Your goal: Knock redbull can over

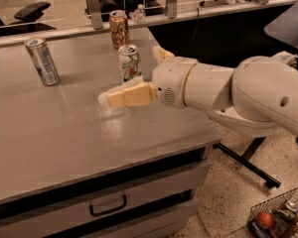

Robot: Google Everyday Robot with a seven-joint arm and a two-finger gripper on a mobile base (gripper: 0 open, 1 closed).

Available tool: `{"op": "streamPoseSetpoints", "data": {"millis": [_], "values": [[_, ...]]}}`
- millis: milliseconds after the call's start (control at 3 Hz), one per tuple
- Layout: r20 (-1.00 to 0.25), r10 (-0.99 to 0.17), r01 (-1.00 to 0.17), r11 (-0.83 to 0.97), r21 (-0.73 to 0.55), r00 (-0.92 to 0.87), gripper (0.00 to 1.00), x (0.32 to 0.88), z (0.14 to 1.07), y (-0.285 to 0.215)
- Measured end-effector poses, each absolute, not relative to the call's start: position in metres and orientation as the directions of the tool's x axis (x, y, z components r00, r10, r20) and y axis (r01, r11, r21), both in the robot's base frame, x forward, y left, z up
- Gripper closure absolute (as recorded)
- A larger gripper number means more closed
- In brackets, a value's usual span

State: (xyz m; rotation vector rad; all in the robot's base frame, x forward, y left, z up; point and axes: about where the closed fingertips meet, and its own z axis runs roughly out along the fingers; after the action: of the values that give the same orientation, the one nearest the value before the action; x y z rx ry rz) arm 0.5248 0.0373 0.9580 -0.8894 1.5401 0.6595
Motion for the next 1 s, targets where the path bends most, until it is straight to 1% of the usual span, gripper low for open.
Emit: {"op": "streamPoseSetpoints", "data": {"millis": [333,667,1000], "values": [[-0.981,-0.193,-0.841,0.532,-0.097,-0.009,0.0,0.52,0.962,0.048],[-0.988,-0.155,-0.846,0.529,-0.066,-0.019,0.0,0.523,0.956,0.058],[-0.995,-0.097,-0.856,0.516,-0.026,-0.029,0.0,0.531,0.947,0.078]]}}
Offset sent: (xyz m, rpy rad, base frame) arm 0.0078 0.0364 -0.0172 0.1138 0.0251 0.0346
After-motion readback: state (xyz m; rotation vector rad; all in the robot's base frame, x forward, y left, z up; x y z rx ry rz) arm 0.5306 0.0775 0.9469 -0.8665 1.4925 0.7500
